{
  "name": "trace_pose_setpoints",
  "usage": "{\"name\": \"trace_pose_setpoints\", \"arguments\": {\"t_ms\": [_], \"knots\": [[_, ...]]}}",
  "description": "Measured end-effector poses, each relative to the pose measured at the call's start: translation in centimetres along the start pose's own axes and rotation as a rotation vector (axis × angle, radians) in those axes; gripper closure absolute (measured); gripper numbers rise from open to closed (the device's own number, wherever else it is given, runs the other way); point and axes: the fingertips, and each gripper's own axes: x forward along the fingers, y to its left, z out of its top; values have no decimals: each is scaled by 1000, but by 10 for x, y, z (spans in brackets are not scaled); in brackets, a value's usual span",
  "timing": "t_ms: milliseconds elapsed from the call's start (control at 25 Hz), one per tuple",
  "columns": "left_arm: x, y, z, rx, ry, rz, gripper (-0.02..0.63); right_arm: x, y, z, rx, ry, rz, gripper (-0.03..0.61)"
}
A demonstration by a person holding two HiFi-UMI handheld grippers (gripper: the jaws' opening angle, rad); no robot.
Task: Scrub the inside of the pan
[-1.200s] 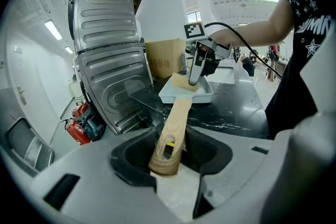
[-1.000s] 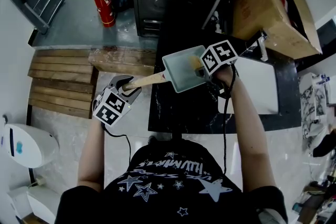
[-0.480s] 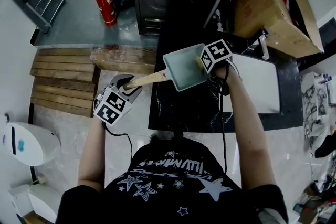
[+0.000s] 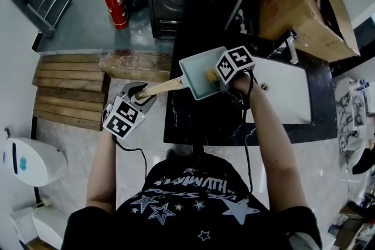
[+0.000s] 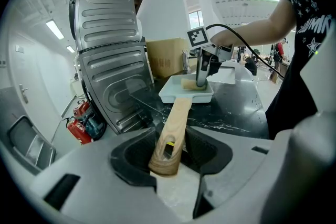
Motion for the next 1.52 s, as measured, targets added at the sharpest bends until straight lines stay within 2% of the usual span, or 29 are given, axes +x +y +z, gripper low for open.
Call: {"name": "trace_pose_setpoints", "arguments": {"t_ms": [280,520,960,1080,1240,1520], "knots": [[0,1,1,-2,-1,4,426,13,41,1,-22,-7,111,517],[0,0,0,1,-3,2,427,21,66,3,-54,12,149,517],[2,-2,-1,-13,-32,0,426,20,68,3,-35,-22,145,517],[-1,-1,2,-55,-58,12,424,14,67,2,-45,-61,98,515],[-3,3,2,-59,-81,30,400,7,64,2,-49,-126,35,515],[-13,8,3,-91,-115,47,348,-16,70,9,-15,-276,42,514]]}}
